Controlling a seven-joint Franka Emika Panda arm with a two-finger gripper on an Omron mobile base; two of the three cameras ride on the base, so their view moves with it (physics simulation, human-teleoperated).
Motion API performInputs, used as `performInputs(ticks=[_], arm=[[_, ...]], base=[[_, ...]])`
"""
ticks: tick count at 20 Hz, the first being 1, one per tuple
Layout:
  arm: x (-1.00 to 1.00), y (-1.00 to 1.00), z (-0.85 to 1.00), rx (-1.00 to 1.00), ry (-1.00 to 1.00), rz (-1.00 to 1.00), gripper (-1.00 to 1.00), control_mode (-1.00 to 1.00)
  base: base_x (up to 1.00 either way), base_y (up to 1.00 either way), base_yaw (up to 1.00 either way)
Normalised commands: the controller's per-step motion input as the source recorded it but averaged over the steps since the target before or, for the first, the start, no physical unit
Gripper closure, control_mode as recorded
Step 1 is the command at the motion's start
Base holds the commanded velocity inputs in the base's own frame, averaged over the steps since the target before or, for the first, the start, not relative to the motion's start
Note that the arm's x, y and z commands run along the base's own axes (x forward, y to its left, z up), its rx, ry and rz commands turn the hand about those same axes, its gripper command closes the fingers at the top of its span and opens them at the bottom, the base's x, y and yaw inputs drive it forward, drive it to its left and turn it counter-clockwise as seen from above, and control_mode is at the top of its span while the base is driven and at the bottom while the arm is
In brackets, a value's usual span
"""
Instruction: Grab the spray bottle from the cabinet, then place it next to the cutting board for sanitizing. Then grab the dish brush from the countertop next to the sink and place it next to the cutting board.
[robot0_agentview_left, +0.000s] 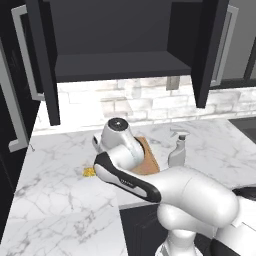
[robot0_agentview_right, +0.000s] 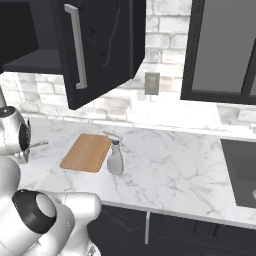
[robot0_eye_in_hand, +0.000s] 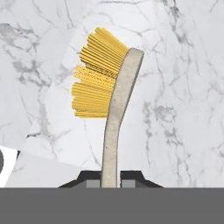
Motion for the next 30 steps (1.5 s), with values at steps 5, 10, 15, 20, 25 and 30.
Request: performInputs(ticks=[5, 10, 15, 20, 25, 30], arm=[[0.07, -0.06, 0.0, -0.02, -0.05, 0.29, 1.0, -1.0], [0.09, -0.15, -0.04, 0.0, -0.02, 0.33, 1.0, -1.0], [0.18, -0.03, -0.15, -0.05, 0.0, 0.28, 1.0, -1.0], [0.13, 0.0, -0.13, -0.1, -0.02, 0.26, 1.0, -1.0], [0.08, 0.0, -0.11, -0.12, -0.05, 0.26, 1.0, -1.0], [0.09, 0.0, -0.15, -0.13, -0.02, 0.26, 1.0, -1.0]], base=[[0.0, 0.0, 0.0], [0.0, 0.0, 0.0], [0.0, 0.0, 0.0], [0.0, 0.0, 0.0], [0.0, 0.0, 0.0], [0.0, 0.0, 0.0]])
